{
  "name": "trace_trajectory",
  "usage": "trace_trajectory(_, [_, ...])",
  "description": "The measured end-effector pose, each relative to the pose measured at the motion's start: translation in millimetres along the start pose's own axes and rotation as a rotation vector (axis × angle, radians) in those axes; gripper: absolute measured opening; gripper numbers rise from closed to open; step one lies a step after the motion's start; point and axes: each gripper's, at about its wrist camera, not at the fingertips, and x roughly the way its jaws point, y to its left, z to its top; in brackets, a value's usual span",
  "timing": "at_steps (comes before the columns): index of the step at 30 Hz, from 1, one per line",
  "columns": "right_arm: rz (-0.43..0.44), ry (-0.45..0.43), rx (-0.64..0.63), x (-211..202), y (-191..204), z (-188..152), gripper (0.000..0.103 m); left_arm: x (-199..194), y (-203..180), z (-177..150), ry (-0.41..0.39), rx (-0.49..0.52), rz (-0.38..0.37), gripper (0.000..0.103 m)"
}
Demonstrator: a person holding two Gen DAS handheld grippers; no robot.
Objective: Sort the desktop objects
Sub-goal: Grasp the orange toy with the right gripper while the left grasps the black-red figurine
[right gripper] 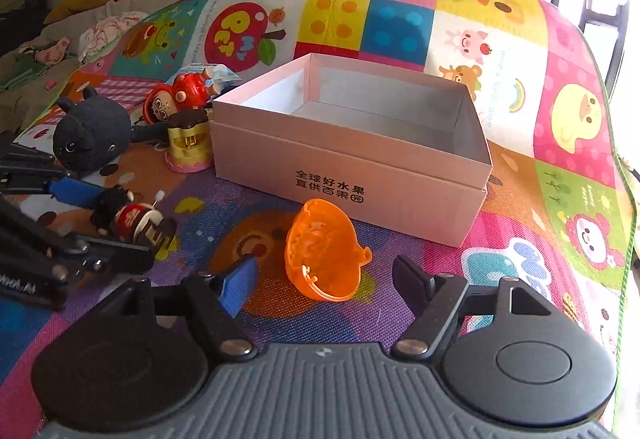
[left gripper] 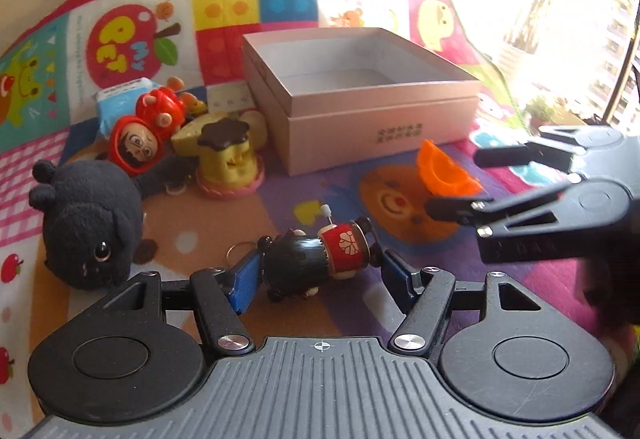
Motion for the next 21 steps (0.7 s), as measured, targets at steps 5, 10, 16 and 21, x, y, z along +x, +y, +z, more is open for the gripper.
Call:
trace_trajectory(5, [-0.024,0.003,-0.039,0,3,4,0.076,-2,4,-9,-0.008,0.037,0.139,0.086])
trace_trajectory(10, [-0.087,0.012,-0.079,-5,0,2,0.085,-6,30,-8,-0.002,-0.019,0.212,0.091])
trace_trajectory(16, [0.026,0.031,0.021,0,-6,10,0.085,-16,43,-13,-0.017,-0.07,0.171,0.095])
trace_trajectory(21, [0.02,0.097,0.043,21,-2,15,0.051,-17,33,-11,-0.037,-0.038,0.11,0.095])
